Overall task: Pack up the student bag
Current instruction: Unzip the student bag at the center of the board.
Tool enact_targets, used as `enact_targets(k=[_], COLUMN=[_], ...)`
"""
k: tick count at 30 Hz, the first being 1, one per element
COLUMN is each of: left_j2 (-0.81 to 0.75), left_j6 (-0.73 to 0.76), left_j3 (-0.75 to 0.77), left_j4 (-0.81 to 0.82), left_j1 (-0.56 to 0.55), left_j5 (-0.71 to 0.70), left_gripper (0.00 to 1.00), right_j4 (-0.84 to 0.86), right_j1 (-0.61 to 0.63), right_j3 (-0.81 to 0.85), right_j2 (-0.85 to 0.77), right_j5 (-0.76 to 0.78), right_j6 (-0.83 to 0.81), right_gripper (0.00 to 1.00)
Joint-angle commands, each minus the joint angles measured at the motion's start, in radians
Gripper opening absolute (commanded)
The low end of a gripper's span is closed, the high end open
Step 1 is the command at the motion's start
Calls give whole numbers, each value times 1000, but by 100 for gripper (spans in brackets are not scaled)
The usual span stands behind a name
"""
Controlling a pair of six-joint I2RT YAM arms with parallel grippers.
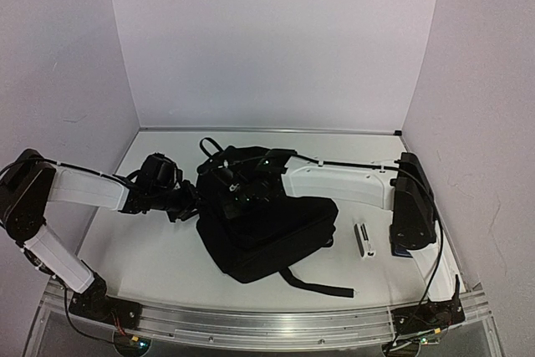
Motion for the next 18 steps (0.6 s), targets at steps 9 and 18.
enact_targets(k=[9, 18], left_j2=[11, 14], left_j6=[-1, 8], left_j3=[9, 19], left_j4=[51, 52], left_j1=[21, 21], left_j5=[14, 33], left_gripper=[26, 35], right_j4=[-12, -8], right_j1=[-20, -22], right_j3=[-35, 8], right_j2=[-89, -28], right_j5=[29, -58], right_j6=[-47, -67], right_gripper=[21, 38])
